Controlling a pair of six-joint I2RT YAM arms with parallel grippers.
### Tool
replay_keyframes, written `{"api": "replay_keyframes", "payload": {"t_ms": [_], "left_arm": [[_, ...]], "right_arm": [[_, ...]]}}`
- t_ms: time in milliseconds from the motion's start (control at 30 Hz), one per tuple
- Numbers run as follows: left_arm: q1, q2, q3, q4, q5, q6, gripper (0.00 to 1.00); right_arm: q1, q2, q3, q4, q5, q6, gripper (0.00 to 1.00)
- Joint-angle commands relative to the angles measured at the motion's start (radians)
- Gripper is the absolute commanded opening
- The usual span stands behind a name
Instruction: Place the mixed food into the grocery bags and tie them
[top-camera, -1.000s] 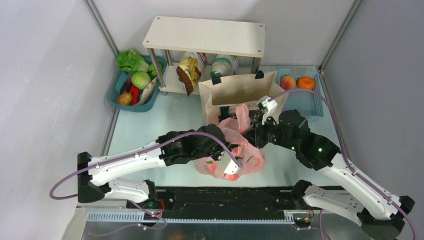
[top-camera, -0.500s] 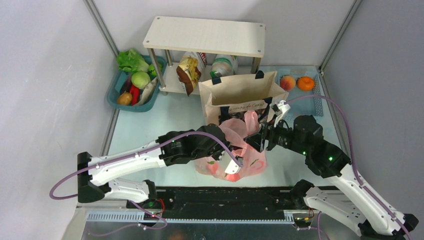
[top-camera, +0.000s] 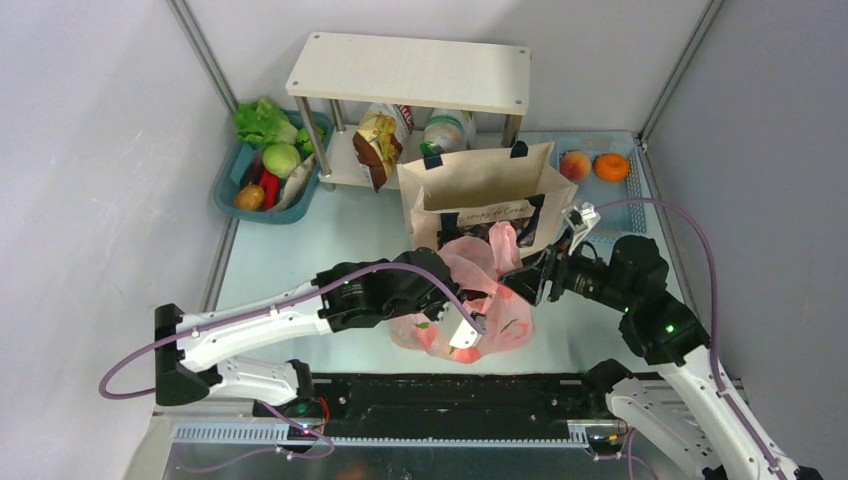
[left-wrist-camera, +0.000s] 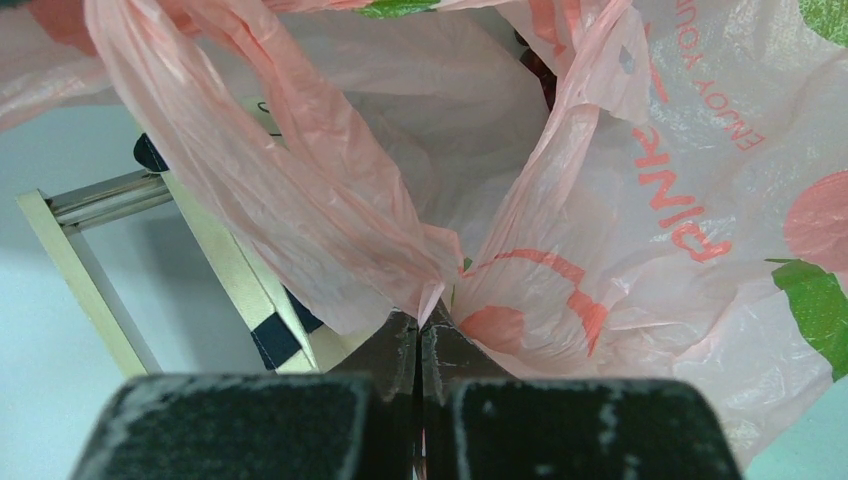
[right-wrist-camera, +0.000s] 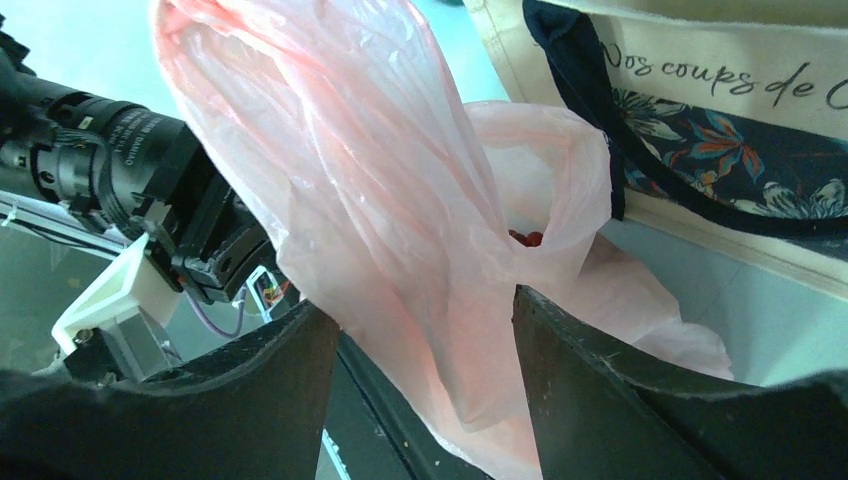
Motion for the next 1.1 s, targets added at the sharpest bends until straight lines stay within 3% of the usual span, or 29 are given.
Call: {"api": "replay_keyframes", "payload": {"t_ms": [0,133,200,267,433,500,567,1067], "left_arm": [[-0.009,-0.025,0.023,0.022,0.017,-0.005,0.0],[-0.009,-0.023,0.025,0.021,0.018,0.002,0.0],[-0.009,-0.019,0.029,0.021,0.017,0.004,0.0],[-0.01,-0.015,0.035,0.021,0.02,0.004,0.0],[-0.018,-0.002,0.05,0.021,0.018,0.007,0.0],[-0.022,0.001,0.054,0.02,0.015,0.007,0.0],[-0.025,0.009,0.059,0.02,0.013,0.008,0.0],[-0.032,0.057,0.1,0.02,-0.005,0.008,0.0]], "right_arm": [[-0.008,-0.033,0.002,-0.008,-0.011,-0.035,0.69],[-0.01,-0.046,0.007,-0.051,-0.013,-0.088,0.72],[-0.012,-0.047,0.014,-0.077,-0.009,-0.108,0.68],[-0.011,-0.045,0.02,-0.1,0.0,-0.122,0.58],[-0.011,-0.044,0.023,-0.106,-0.012,-0.125,0.15],[-0.008,-0.04,0.022,-0.094,-0.018,-0.12,0.05],[-0.004,-0.033,0.021,-0.08,-0.019,-0.11,0.0],[0.069,-0.013,0.021,-0.028,0.008,-0.073,0.0]]}}
